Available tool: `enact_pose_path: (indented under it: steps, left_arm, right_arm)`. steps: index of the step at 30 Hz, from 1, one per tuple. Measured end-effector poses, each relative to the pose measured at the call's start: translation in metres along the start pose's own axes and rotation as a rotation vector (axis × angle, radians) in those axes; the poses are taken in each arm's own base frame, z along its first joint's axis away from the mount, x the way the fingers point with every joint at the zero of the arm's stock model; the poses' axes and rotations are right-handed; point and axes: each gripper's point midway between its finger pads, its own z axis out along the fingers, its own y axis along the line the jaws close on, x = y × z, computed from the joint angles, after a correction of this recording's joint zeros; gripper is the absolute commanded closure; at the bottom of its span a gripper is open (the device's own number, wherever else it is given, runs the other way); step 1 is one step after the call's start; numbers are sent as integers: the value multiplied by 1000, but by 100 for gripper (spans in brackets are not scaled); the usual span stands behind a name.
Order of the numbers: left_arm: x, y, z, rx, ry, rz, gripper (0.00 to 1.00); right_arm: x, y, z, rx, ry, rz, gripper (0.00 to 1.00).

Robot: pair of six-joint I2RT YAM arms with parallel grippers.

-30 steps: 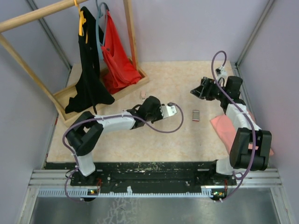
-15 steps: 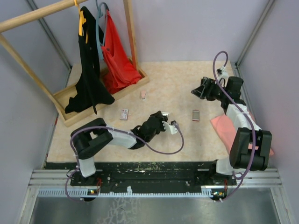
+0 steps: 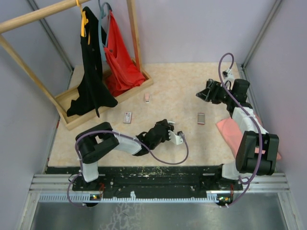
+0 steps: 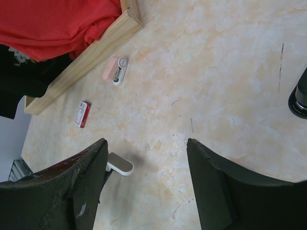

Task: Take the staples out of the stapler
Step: Unload the staple at the center of the board.

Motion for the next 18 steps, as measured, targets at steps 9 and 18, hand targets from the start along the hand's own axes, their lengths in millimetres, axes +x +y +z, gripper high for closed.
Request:
enact_pose_path:
  steps: [9,18]
  left_arm:
    - [11,-30,0,166,62,134,100]
    - [8,7,4,9,94,72,100]
  right_arm:
    - [0,1,0,-7,2,7,33]
    - [1,3,0,-12,4,15,34]
